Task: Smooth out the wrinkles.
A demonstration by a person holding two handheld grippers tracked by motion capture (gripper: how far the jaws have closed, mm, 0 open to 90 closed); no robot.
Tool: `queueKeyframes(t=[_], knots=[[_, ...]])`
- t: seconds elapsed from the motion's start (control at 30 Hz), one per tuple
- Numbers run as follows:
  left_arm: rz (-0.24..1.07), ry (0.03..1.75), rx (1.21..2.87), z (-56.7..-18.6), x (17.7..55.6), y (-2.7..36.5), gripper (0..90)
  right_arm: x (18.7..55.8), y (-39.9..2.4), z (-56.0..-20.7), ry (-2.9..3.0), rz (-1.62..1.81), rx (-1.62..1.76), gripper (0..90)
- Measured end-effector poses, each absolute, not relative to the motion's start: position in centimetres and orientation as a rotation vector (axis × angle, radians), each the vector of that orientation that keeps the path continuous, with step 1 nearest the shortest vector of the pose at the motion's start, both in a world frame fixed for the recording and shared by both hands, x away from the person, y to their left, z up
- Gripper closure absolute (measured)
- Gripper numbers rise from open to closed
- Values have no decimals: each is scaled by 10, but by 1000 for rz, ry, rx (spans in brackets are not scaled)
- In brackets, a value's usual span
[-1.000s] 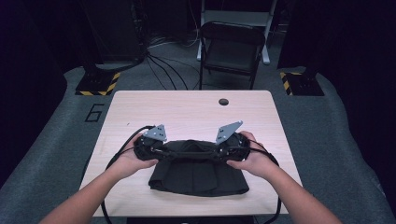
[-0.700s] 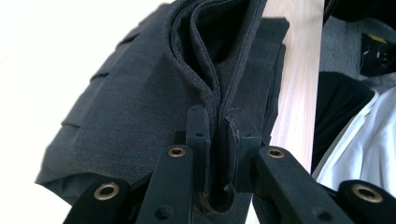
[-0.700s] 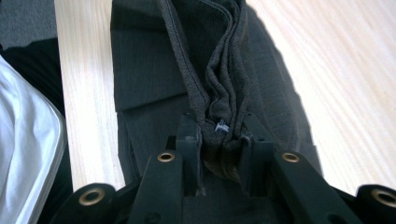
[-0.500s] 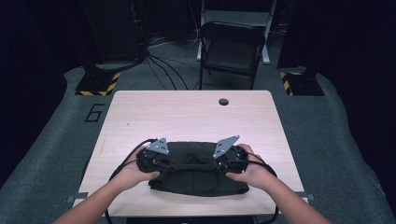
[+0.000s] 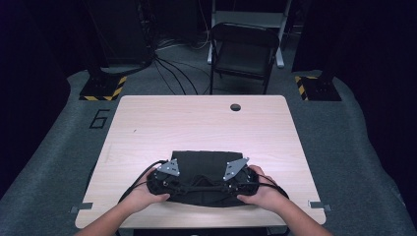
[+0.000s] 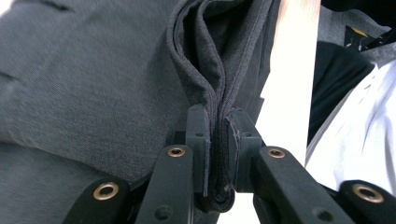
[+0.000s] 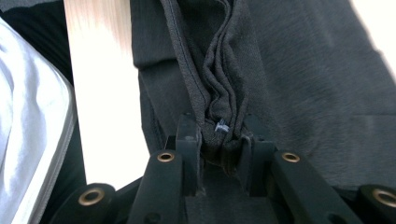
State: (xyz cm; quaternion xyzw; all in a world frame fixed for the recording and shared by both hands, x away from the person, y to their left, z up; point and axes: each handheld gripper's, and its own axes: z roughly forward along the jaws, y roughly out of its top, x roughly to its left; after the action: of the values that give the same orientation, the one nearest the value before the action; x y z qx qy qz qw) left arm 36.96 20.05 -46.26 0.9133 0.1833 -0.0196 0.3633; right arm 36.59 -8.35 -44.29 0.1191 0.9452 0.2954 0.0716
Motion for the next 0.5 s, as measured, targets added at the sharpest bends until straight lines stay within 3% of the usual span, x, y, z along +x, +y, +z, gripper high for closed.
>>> queueKeyframes(t=[0.33,0.5], knots=[[-90,507,2373,-482,368,199,790,360,-82,-464,2871,870,363,722],[-116,515,2339,-473,366,201,689,359,-85,-459,2872,902,414,661]])
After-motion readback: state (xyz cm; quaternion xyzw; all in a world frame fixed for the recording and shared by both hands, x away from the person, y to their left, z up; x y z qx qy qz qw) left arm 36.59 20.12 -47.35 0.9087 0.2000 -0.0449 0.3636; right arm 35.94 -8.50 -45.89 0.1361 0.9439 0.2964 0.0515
